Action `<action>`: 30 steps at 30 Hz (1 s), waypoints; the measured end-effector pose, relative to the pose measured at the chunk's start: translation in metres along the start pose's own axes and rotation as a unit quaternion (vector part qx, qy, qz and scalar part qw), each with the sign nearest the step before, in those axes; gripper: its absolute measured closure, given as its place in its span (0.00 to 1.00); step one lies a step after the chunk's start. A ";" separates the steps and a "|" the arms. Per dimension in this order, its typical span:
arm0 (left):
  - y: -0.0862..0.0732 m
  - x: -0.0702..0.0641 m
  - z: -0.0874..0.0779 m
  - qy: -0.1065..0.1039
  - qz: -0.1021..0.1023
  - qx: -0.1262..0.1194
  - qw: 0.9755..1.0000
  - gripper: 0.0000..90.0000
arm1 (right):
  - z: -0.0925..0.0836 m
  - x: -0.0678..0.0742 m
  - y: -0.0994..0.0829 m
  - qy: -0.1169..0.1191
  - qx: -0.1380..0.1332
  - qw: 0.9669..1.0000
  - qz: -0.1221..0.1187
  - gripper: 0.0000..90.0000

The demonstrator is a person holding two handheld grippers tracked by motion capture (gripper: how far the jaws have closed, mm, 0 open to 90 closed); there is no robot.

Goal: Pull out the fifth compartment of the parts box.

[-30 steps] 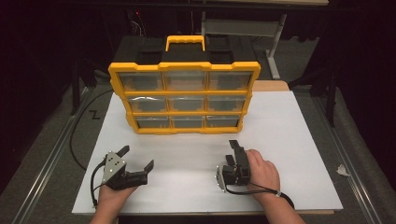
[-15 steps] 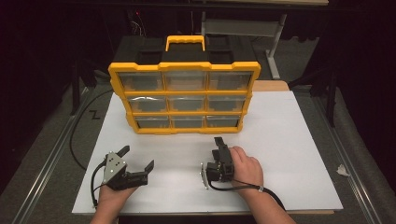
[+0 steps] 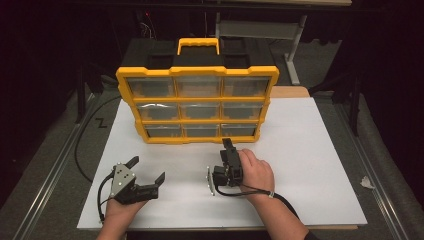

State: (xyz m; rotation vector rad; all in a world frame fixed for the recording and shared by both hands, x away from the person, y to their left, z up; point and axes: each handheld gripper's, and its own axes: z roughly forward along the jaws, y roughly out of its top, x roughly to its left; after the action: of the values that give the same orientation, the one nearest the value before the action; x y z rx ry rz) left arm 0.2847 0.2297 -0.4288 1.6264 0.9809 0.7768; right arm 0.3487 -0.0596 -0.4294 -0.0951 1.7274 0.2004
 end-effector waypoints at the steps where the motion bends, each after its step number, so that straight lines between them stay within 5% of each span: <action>1: 0.000 0.000 0.000 0.000 0.000 0.000 1.000 0.00 | 0.001 -0.003 0.001 -0.004 -0.003 1.000 -0.002 0.47; 10: 0.000 0.000 0.000 0.000 0.000 0.002 1.000 0.00 | 0.006 -0.034 0.010 -0.036 -0.009 0.999 0.015 0.52; 12: -0.001 0.000 0.000 -0.001 0.000 0.002 1.000 0.00 | 0.008 -0.041 0.013 -0.043 -0.015 0.999 0.002 0.53; 14: -0.001 -0.001 0.001 -0.004 0.000 0.002 1.000 0.00 | 0.009 -0.043 0.015 -0.044 -0.011 0.999 0.021 0.54; 17: -0.001 -0.001 0.001 -0.005 0.000 0.001 1.000 0.00 | 0.011 -0.055 0.020 -0.058 -0.019 0.998 0.004 0.57; 30: -0.001 0.000 0.000 -0.005 0.000 0.000 1.000 0.00 | 0.025 -0.079 0.037 -0.074 -0.016 0.997 0.009 0.66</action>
State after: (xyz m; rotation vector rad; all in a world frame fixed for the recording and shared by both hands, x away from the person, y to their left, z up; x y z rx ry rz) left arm 0.2848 0.2295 -0.4294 1.6291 0.9744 0.7668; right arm 0.3798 -0.0225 -0.3528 -0.0867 1.5776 0.2416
